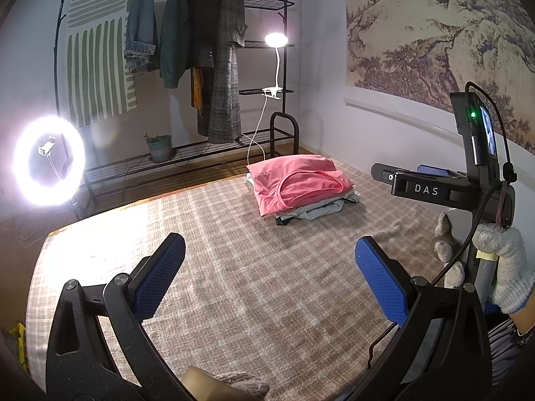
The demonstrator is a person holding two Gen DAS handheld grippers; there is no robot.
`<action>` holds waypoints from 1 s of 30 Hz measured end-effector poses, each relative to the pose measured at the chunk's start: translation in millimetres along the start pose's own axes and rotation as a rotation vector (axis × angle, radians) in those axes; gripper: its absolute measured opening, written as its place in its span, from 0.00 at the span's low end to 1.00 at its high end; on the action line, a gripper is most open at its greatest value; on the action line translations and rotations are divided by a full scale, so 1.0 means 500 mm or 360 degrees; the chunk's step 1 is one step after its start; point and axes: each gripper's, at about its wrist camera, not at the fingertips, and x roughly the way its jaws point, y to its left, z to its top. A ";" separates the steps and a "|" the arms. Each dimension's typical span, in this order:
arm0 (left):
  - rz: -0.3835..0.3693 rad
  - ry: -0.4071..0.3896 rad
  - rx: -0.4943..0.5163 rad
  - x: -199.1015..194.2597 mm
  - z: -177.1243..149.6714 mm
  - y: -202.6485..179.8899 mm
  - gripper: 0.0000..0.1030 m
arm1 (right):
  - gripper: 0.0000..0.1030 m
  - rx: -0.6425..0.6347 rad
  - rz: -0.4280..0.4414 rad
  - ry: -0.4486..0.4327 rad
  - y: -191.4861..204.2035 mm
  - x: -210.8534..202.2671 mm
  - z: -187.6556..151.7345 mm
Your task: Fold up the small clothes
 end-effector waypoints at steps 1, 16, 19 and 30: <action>-0.0001 0.0000 0.0001 0.000 0.000 0.000 1.00 | 1.00 0.0000 0.0000 0.0000 0.001 0.000 0.000; 0.0002 -0.0002 0.0001 -0.002 0.004 -0.003 1.00 | 1.00 -0.0002 0.0007 0.0001 0.005 0.000 -0.001; 0.0004 -0.0001 -0.0002 -0.001 0.004 -0.005 1.00 | 1.00 0.0000 0.0007 0.0001 0.005 0.000 -0.002; 0.0006 -0.0001 -0.0007 -0.001 0.002 -0.004 1.00 | 1.00 -0.0002 0.0010 0.0004 0.008 0.000 -0.002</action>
